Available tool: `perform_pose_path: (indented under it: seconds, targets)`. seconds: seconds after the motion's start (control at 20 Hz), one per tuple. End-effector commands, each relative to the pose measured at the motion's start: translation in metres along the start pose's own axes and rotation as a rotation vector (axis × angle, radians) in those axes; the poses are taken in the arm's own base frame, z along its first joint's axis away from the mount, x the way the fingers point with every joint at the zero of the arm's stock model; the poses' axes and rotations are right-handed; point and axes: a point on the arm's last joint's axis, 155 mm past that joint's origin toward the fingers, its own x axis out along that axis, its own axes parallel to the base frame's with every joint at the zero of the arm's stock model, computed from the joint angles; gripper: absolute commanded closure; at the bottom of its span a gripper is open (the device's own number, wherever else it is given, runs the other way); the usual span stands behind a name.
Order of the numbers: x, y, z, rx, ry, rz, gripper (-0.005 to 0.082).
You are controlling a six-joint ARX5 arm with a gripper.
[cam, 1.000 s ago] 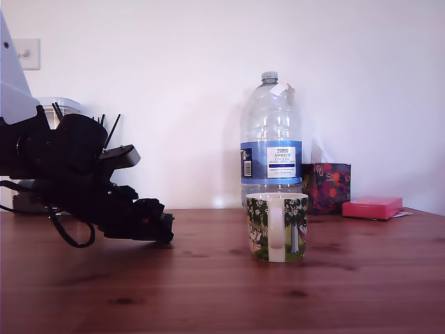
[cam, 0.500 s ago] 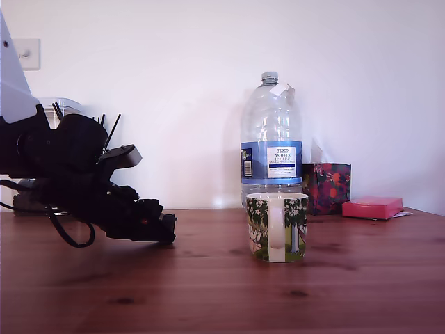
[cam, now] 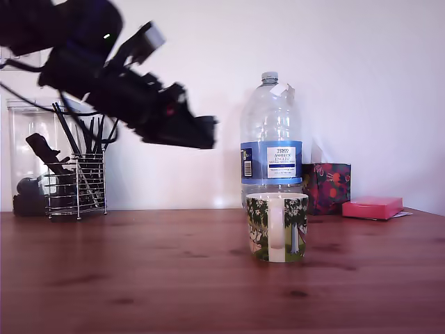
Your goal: Pick up the coffee capsules from the table one by one and drop them inside the nearest coffee cup
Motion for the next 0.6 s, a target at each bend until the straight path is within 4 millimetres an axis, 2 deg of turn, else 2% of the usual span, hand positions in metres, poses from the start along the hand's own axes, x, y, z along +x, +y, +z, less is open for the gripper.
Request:
perform_pose_path:
  seconds: [0.0,0.2,0.4,0.55]
  targets:
    - [0.006,-0.016,-0.003,0.011,0.020,-0.029,0.0662]
    - [0.021,-0.047,-0.004,0.052,0.053,-0.037,0.0662]
    - [0.025,-0.055,0.004,0.069,0.065,-0.023,0.0662]
    - [0.027,-0.052,0.015,0.066,0.079,-0.014,0.0662]
